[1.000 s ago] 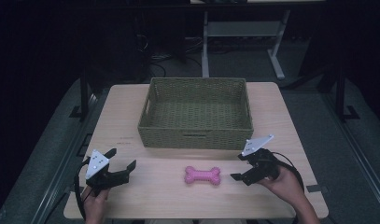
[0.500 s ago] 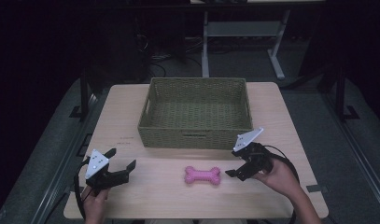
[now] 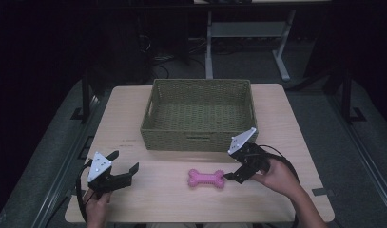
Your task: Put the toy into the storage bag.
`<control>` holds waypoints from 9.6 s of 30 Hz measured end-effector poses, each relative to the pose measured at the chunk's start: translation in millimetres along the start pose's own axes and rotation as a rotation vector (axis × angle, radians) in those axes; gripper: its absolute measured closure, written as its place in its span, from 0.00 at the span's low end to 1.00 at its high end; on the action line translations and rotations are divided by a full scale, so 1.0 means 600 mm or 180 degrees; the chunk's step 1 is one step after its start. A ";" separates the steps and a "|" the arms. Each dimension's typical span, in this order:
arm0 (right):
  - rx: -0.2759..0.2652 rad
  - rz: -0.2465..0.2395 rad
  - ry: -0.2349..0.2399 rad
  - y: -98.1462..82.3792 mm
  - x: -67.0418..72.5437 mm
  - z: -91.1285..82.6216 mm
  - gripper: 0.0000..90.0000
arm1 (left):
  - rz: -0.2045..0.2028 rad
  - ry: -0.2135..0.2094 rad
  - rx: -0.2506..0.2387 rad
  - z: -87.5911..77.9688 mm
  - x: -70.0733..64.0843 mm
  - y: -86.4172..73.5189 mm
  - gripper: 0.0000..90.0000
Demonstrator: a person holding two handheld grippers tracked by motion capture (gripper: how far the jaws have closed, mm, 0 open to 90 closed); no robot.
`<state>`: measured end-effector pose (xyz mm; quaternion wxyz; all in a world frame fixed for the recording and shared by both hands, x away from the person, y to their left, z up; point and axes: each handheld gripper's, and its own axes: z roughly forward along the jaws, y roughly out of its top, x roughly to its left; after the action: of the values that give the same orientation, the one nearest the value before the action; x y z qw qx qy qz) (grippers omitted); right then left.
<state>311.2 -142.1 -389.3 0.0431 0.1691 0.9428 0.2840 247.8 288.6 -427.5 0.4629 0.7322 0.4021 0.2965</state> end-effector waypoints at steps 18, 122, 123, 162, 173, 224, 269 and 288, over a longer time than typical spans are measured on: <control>0.0131 -0.0148 0.0088 0.032 0.006 0.016 0.22 | -0.0013 0.0006 -0.0005 0.001 0.001 0.000 0.15; 0.0769 -0.0715 0.0377 0.079 0.028 0.118 0.64 | -0.0044 0.0018 -0.0019 -0.001 0.008 -0.001 0.15; 0.0776 -0.0726 0.0361 0.080 0.027 0.116 0.64 | -0.0042 0.0019 -0.0016 -0.001 0.008 -0.001 0.15; 0.0398 -0.0575 0.0442 0.116 -0.026 0.001 0.64 | -0.0017 0.0029 0.0007 -0.001 0.007 -0.001 0.15; 0.0424 -0.0592 0.0408 0.129 -0.034 -0.012 0.64 | -0.0029 0.0032 0.0006 -0.001 0.007 -0.001 0.15; 0.0395 -0.0530 0.0272 0.211 -0.117 -0.077 0.65 | -0.0032 0.0034 0.0010 0.000 0.010 -0.001 0.15; 0.0411 -0.0039 0.0397 0.205 -0.242 -0.010 0.64 | 0.0038 -0.0013 0.0051 0.006 0.004 0.000 0.15; 0.0451 0.0078 0.0457 0.194 -0.258 0.014 0.64 | 0.0016 -0.0011 0.0052 0.005 0.007 -0.001 0.15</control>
<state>492.4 -100.3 -334.5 -0.0401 0.1624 0.9591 0.2285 252.3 290.8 -428.7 0.4569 0.7375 0.4018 0.2931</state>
